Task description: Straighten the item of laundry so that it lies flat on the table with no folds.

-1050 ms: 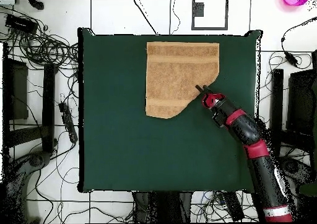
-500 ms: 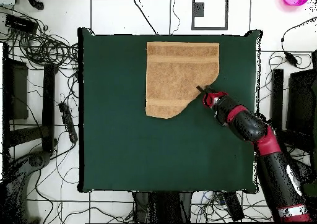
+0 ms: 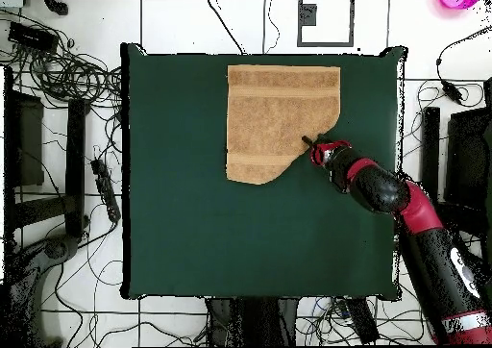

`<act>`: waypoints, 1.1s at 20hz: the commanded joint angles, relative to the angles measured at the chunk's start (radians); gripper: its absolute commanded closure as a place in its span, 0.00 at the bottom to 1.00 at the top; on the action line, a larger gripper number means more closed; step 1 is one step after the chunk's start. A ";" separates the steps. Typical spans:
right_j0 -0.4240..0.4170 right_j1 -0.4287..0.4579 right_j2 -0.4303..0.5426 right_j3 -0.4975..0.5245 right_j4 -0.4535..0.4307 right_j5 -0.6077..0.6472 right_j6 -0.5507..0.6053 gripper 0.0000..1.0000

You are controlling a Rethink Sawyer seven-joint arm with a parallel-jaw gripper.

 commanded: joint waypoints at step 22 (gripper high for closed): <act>0.134 0.015 -0.173 -0.147 -0.006 0.056 -0.057 1.00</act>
